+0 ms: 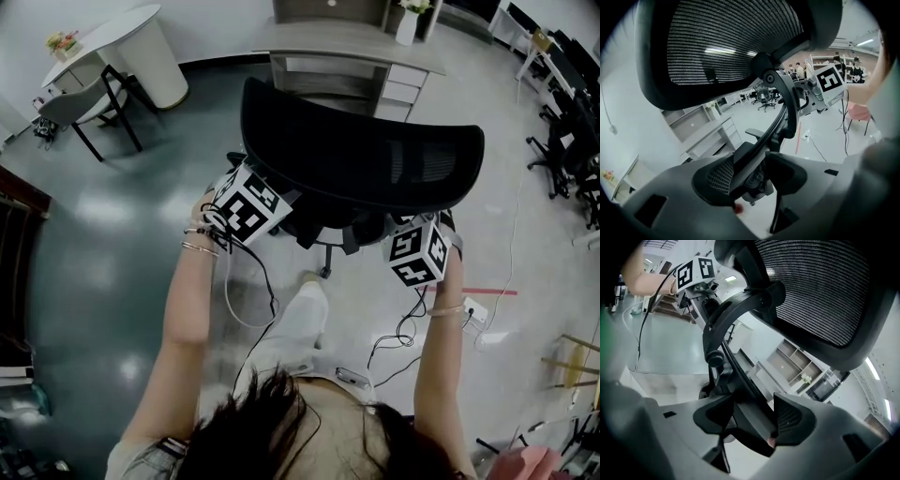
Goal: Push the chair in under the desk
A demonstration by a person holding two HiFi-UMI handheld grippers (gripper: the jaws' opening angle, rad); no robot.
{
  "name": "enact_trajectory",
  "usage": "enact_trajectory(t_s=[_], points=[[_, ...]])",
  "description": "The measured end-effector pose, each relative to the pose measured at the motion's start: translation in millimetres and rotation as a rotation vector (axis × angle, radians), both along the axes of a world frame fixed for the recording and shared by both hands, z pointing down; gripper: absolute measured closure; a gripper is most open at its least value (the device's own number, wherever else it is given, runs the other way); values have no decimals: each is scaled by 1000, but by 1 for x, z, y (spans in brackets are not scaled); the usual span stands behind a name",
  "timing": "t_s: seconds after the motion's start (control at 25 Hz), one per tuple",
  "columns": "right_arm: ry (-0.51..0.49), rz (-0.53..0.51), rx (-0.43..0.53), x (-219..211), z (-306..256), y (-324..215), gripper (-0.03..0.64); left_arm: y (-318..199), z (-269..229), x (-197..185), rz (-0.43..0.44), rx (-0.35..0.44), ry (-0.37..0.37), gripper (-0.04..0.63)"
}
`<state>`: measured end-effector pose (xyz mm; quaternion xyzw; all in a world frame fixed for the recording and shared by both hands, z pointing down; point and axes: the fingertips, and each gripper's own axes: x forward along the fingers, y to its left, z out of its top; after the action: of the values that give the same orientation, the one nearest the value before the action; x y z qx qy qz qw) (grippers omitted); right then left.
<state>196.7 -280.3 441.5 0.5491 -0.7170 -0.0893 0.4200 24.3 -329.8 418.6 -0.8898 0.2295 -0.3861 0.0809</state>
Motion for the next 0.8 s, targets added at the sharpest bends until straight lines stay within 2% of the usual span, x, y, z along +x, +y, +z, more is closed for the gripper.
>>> enact_trajectory(t_s=[0.2, 0.6, 0.8], points=[[-5, 7, -7, 9, 0, -11, 365, -10, 0, 9, 18, -1, -10, 379], [-24, -53, 20, 36, 1, -42, 362, -37, 2, 36, 21, -3, -26, 380], [-32, -79, 19, 39, 0, -49, 360, -39, 1, 38, 20, 3, -26, 380]])
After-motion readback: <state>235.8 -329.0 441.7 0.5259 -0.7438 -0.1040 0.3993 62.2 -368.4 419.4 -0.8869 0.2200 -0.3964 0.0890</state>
